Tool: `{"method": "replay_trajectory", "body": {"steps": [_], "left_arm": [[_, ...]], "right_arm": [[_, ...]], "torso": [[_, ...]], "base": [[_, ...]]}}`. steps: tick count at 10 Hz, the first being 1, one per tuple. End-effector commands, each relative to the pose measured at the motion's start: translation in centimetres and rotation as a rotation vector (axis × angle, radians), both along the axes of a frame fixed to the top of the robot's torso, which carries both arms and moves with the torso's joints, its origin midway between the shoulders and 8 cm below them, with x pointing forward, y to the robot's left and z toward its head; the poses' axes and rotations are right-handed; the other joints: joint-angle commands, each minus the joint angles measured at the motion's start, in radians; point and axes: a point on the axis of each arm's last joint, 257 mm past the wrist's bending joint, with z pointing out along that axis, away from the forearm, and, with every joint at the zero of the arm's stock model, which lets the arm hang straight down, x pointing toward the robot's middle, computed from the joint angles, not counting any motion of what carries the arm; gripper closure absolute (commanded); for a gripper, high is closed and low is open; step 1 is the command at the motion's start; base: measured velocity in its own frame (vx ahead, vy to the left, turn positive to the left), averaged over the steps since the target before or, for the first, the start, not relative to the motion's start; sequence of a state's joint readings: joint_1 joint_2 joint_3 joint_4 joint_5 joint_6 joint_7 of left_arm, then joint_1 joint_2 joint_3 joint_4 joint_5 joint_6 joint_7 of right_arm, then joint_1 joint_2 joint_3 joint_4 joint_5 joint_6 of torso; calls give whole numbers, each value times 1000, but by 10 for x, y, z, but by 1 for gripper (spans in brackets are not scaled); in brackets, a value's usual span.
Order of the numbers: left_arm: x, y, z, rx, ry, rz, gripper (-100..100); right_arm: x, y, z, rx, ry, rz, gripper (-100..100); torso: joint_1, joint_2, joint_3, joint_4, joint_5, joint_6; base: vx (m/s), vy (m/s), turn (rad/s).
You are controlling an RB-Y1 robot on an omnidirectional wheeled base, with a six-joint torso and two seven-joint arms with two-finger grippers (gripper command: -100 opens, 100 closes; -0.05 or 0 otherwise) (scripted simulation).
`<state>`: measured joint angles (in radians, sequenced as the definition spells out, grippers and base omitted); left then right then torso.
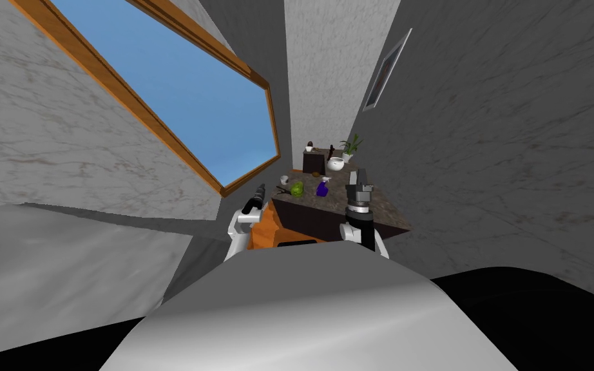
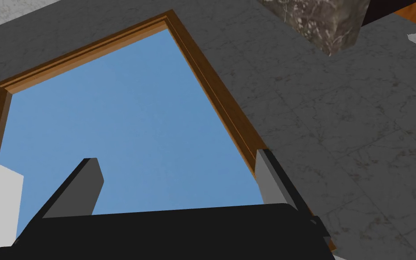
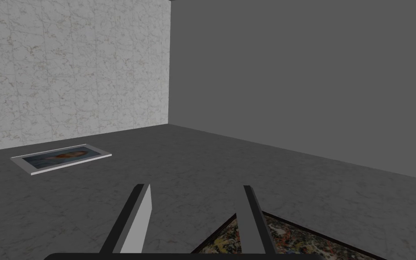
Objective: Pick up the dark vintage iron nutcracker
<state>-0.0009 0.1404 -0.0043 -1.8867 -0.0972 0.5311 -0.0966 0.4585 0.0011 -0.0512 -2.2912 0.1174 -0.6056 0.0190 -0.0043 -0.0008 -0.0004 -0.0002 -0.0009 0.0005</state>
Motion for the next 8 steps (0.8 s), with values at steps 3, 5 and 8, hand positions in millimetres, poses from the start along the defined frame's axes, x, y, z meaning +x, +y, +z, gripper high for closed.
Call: {"method": "replay_trajectory", "body": {"steps": [3,5,8], "left_arm": [[3,7,-19,16,87,19,-100],[5,9,-27,24,128,27,-100],[7,14,-42,39,205,42,-100]], "right_arm": [[0,0,0,0,0,0,0],[0,0,0,0,0,0,0],[0,0,0,0,0,0,0]], "torso": [[1,0,0,0,0,0],[2,0,0,0,0,0],[1,0,0,0,0,0]], "base": [[11,-44,-34],[17,-32,-40],[17,-48,-43]]}}
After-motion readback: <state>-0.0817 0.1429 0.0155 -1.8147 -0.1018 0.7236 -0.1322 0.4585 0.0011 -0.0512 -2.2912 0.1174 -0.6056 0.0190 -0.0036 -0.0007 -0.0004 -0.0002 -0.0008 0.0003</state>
